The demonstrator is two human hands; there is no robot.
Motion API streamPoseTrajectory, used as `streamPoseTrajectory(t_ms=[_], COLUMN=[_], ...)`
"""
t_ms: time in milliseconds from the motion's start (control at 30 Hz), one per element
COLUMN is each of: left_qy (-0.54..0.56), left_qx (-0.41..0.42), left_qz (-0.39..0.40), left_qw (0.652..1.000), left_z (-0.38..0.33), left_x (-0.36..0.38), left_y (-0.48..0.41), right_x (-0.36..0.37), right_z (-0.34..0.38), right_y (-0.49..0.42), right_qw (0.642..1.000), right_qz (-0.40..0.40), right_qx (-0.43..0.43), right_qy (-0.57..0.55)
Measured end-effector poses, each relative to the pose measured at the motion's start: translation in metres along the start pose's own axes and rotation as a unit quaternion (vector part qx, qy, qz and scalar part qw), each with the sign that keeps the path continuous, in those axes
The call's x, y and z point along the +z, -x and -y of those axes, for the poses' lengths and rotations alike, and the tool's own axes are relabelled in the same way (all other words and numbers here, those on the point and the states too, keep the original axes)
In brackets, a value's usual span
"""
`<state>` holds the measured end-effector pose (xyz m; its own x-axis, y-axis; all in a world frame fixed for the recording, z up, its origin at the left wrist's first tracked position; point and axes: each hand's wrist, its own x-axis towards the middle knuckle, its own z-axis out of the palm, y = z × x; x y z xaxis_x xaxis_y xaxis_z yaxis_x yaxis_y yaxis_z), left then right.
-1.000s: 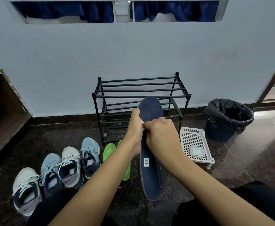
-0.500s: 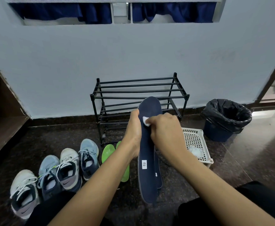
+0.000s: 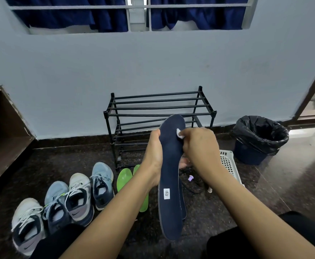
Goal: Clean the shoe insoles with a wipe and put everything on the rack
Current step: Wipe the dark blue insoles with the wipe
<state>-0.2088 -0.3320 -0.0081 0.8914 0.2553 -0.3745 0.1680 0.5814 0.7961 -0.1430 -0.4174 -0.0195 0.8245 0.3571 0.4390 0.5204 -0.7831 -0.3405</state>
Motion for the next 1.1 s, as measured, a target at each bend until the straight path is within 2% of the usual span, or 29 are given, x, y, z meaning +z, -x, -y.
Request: streamPoseTrajectory(t_ms=[100, 300, 467, 633, 800, 900, 1000, 1100], left_qy=[-0.005, -0.064, -0.041, 0.029, 0.018, 0.019, 0.024, 0.008], left_qx=[0.012, 0.027, 0.028, -0.012, -0.008, -0.014, -0.023, -0.024], left_qz=[-0.016, -0.044, -0.03, 0.013, -0.009, -0.015, -0.025, -0.021], left_qw=[1.0, 0.997, 0.998, 0.999, 1.0, 1.0, 0.999, 0.999], left_z=[-0.002, 0.0, 0.001, 0.002, -0.004, -0.008, -0.01, -0.006], left_x=[-0.003, -0.015, -0.011, 0.001, -0.008, -0.012, -0.014, -0.01], left_y=[-0.001, -0.007, -0.007, -0.004, -0.008, -0.01, -0.013, -0.011], right_x=[0.002, 0.008, 0.006, 0.001, 0.004, 0.008, 0.01, 0.012], right_z=[0.007, 0.022, 0.008, -0.003, 0.008, 0.012, 0.015, 0.009], right_y=[0.008, 0.032, 0.017, 0.001, 0.013, 0.023, 0.032, 0.026], right_qw=[0.999, 0.991, 0.997, 1.0, 0.995, 0.992, 0.989, 0.99], right_qz=[-0.02, 0.02, -0.018, -0.003, -0.038, -0.025, -0.008, -0.03], right_qx=[-0.043, -0.123, -0.066, -0.014, -0.074, -0.118, -0.134, -0.126], right_qy=[0.021, 0.057, 0.026, 0.027, 0.048, 0.047, 0.069, 0.063])
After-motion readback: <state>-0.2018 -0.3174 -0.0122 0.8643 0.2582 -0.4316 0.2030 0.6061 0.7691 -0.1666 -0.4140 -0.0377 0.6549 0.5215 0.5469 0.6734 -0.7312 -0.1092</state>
